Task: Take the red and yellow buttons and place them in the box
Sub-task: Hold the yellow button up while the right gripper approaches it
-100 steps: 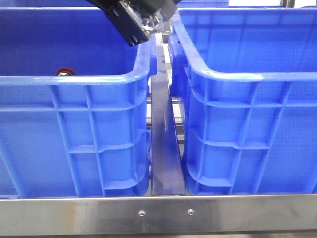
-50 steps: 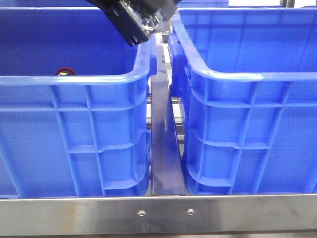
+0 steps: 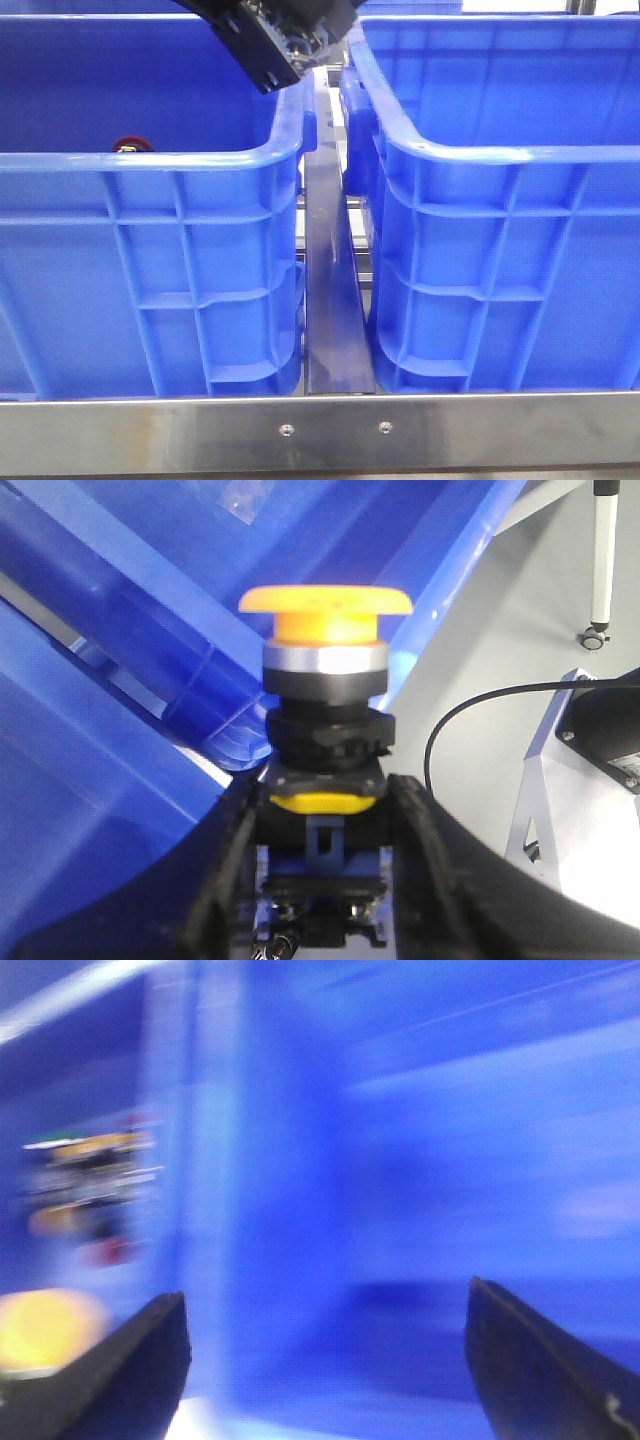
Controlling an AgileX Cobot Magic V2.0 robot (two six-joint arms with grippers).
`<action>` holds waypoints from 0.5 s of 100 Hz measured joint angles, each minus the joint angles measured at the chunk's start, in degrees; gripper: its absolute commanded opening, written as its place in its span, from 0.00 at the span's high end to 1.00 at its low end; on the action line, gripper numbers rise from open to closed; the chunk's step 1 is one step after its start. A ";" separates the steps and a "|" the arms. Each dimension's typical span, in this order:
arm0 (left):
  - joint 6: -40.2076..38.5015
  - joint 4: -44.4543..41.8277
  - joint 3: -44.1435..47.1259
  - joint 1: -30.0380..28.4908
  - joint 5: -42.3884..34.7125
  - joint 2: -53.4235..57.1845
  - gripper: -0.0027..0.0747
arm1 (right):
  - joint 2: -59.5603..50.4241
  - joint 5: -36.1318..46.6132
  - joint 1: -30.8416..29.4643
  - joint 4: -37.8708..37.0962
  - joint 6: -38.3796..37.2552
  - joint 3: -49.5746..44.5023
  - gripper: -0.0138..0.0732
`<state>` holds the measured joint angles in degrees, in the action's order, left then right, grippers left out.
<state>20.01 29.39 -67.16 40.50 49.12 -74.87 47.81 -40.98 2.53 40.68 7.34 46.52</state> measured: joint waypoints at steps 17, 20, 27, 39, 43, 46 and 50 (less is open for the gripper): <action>0.00 0.00 0.00 0.00 0.00 0.00 0.91 | 5.52 -2.75 2.73 19.27 12.02 0.15 0.17; 0.00 0.00 0.00 0.00 0.00 0.00 0.91 | 6.49 -3.29 3.14 22.50 13.67 0.15 0.17; 0.00 0.00 0.00 0.00 0.00 0.00 0.91 | 8.92 -4.52 4.29 28.04 17.20 0.25 0.17; 0.12 0.00 0.00 0.00 0.00 0.00 0.91 | 12.95 -5.42 6.49 33.64 21.35 0.25 0.17; 0.12 0.00 0.00 0.00 0.00 0.00 0.91 | 14.32 -5.42 7.30 34.40 22.52 0.36 0.17; 0.12 0.00 0.00 0.00 0.00 0.00 0.91 | 15.25 -5.50 7.80 34.96 23.22 0.37 0.17; 0.12 0.00 0.00 0.00 0.00 0.00 0.91 | 16.62 -5.64 8.38 35.22 24.07 0.50 0.17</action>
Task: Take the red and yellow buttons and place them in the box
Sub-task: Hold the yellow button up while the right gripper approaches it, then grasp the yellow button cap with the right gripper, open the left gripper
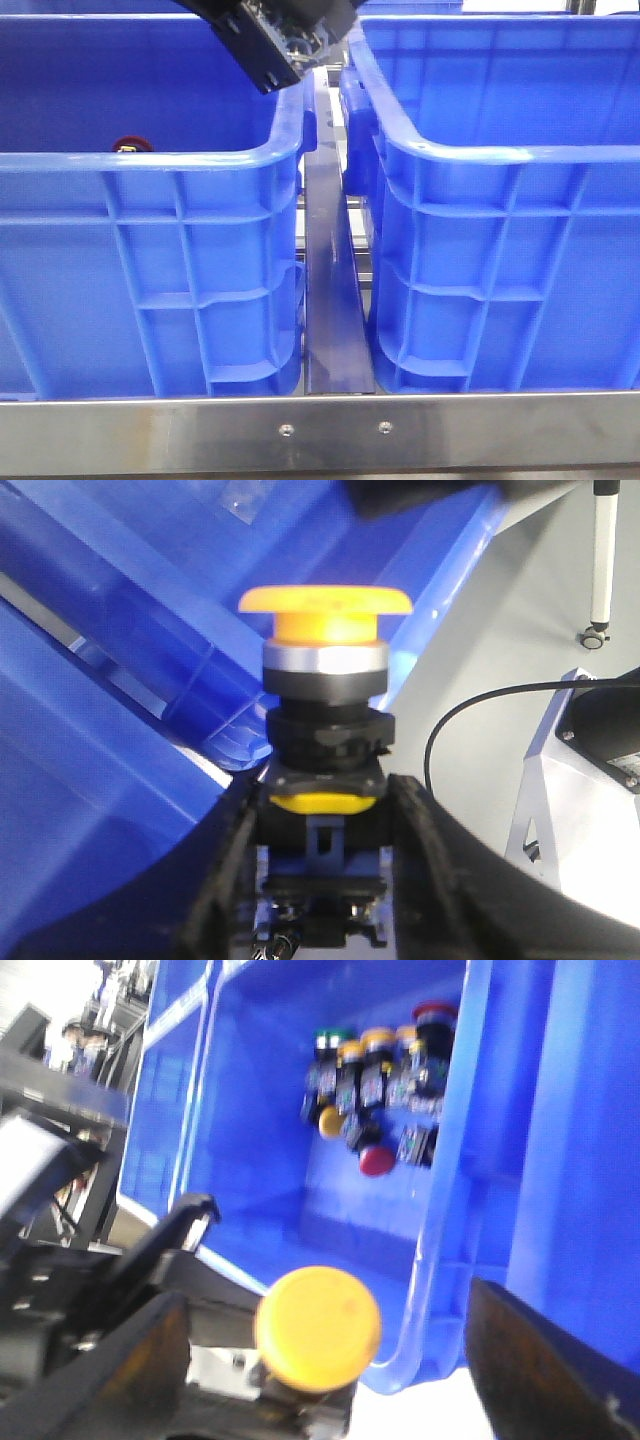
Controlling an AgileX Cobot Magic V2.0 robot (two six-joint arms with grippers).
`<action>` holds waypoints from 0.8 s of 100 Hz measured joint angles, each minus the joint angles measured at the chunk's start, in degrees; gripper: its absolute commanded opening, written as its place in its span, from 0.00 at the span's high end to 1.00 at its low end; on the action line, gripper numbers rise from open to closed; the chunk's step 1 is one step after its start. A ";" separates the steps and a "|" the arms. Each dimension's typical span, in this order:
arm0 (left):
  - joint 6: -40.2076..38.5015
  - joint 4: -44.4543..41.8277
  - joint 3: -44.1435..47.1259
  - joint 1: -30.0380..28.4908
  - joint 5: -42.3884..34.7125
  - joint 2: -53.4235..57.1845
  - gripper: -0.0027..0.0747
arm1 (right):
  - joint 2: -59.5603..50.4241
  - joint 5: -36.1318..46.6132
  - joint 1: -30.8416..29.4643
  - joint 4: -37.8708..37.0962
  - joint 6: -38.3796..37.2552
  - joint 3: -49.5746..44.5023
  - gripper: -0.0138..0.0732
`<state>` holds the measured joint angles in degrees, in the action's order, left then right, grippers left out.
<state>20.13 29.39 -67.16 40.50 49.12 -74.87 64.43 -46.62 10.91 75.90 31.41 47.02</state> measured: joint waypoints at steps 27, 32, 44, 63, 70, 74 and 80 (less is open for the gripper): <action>0.00 0.00 0.00 0.00 0.00 0.00 0.91 | 5.51 -4.03 1.58 1.36 1.42 2.10 0.20; 0.00 0.00 0.00 0.00 0.00 0.00 0.91 | 5.65 -4.80 1.69 1.47 1.50 2.19 0.21; 0.00 0.00 0.00 0.00 0.00 0.00 0.91 | 5.71 -6.45 1.71 1.56 1.67 2.19 0.25; 0.00 0.00 0.00 0.00 0.00 0.00 0.91 | 5.71 -7.13 1.71 1.56 1.67 2.33 0.35; 0.00 0.00 0.00 0.00 0.00 0.00 0.91 | 5.71 -7.13 1.71 1.56 1.67 2.33 0.42; 0.00 0.00 0.00 0.00 0.00 0.00 0.91 | 5.71 -7.13 1.71 1.56 1.67 2.33 0.46; 0.00 0.05 0.00 0.00 0.00 0.00 0.91 | 5.78 -6.95 1.71 1.45 1.67 2.33 0.53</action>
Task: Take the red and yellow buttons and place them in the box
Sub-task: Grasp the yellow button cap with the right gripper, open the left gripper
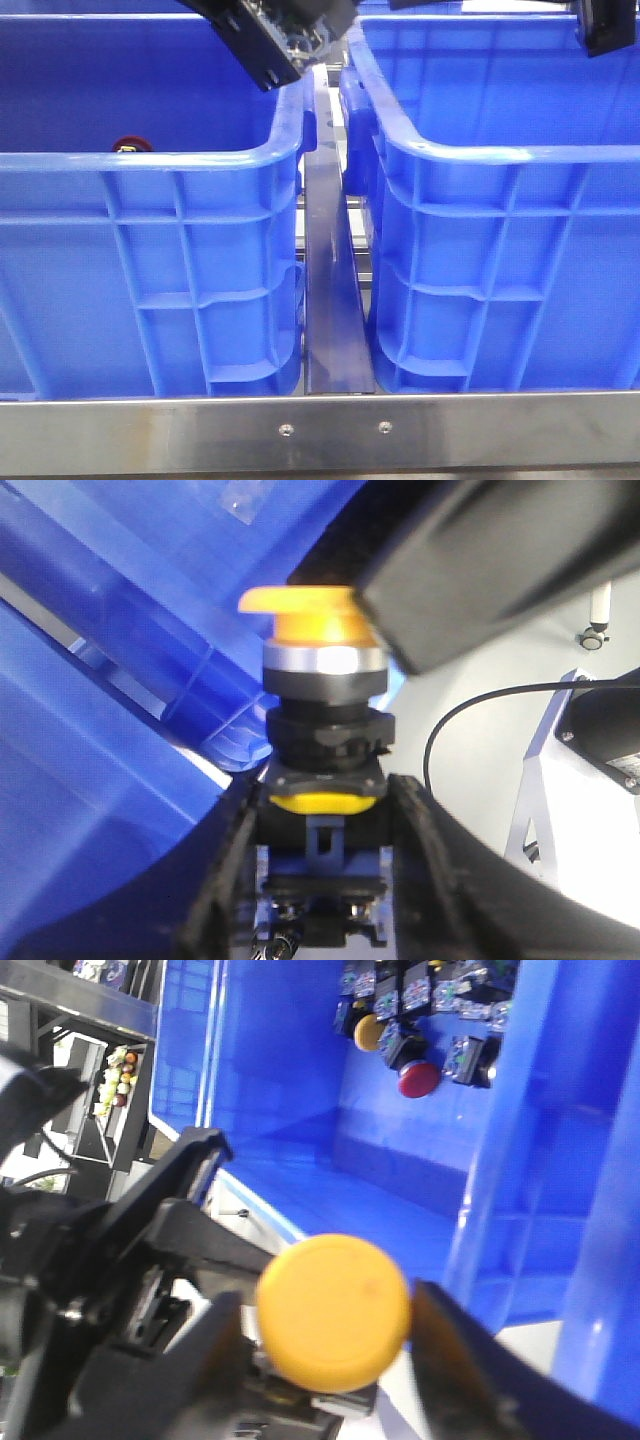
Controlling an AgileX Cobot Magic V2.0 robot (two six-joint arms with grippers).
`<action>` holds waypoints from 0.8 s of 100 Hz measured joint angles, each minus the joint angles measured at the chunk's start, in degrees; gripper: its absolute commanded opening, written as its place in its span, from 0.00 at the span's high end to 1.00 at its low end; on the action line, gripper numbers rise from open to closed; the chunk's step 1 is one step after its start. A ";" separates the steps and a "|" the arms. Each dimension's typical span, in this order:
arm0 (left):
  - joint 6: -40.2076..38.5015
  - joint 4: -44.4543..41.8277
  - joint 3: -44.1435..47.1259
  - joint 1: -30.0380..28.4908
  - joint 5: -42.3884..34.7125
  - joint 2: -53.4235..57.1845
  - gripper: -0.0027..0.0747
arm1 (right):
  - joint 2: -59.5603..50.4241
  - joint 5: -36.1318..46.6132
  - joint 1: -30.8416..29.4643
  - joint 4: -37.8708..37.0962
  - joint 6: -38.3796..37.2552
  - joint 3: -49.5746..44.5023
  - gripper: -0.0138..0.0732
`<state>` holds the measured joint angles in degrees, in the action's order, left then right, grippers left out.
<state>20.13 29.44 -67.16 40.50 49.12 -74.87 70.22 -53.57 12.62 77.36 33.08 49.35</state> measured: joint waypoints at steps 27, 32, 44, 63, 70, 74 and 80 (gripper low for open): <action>0.00 0.00 0.00 0.00 0.00 0.00 0.91 | 0.06 0.10 0.00 -0.09 0.00 0.00 0.61; 0.00 0.00 0.00 0.00 0.00 0.00 0.89 | 0.06 0.10 0.00 -0.09 0.00 0.00 0.61; 0.00 0.00 0.00 0.00 0.00 0.00 0.69 | 0.06 0.10 0.00 -0.09 0.00 0.00 0.61; 0.00 0.00 0.00 0.00 0.00 0.00 0.29 | 0.06 -0.11 0.00 -0.09 0.06 0.00 0.61; 0.00 0.00 0.00 0.00 0.00 0.00 0.29 | 0.06 -0.14 0.00 -0.09 0.06 0.00 0.61; 0.00 0.00 0.00 0.00 0.00 0.00 0.29 | 0.06 -0.14 0.00 -0.09 0.06 0.00 0.61; 0.00 0.00 0.00 0.00 0.00 0.00 0.29 | 0.06 -0.14 0.00 -0.09 0.06 0.00 0.61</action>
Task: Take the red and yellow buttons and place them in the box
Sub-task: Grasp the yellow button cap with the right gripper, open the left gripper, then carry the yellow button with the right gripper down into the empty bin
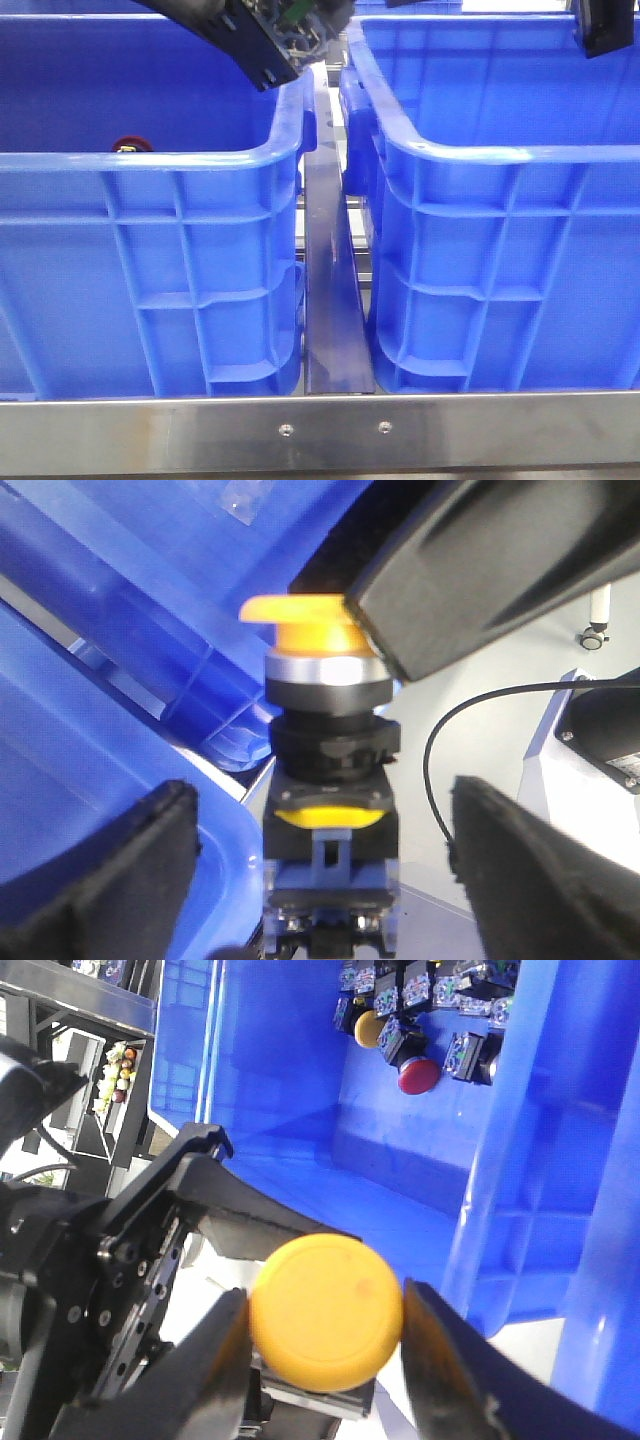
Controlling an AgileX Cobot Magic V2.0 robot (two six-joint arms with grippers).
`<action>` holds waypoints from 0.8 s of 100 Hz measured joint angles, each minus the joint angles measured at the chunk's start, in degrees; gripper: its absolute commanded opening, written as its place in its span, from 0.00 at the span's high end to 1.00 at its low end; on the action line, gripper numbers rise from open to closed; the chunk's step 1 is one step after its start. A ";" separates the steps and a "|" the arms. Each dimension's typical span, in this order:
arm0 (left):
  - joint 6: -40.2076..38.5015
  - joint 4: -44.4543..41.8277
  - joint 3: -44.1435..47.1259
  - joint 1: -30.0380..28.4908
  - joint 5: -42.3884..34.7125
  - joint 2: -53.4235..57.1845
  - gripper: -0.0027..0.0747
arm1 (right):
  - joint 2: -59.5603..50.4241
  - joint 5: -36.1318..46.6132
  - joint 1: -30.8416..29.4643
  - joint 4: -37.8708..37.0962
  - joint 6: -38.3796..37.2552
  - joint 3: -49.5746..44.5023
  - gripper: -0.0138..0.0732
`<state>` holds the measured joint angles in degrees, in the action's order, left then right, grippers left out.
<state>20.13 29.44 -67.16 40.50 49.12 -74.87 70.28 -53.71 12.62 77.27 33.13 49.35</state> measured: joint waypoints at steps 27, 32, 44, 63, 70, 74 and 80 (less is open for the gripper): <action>0.00 -0.44 0.00 0.00 0.21 0.59 0.29 | 0.07 0.97 -2.87 0.20 4.61 2.74 0.61; 0.00 -0.41 0.00 0.00 0.21 1.07 0.29 | 0.07 0.97 -4.32 0.23 5.71 3.67 0.61; 0.00 -0.55 0.00 0.00 0.33 1.81 0.29 | 0.07 1.08 -8.97 0.23 6.95 5.48 0.61; 0.00 -0.68 0.00 0.00 0.44 1.91 0.29 | 0.07 3.79 -16.44 -2.34 13.64 6.98 0.61; 0.00 -0.72 0.00 0.00 0.44 1.91 0.29 | 0.07 6.98 -17.96 -3.52 17.92 7.13 0.61; 0.00 -0.72 0.00 0.00 0.44 1.91 0.29 | 0.07 9.60 -18.28 -4.34 20.57 7.13 0.61; 0.00 -0.72 0.00 0.00 0.34 1.91 0.29 | 0.14 13.46 -18.38 -5.43 24.36 7.13 0.61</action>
<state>20.13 28.71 -67.16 40.50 49.46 -72.96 70.42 -40.25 -5.76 71.84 57.50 56.48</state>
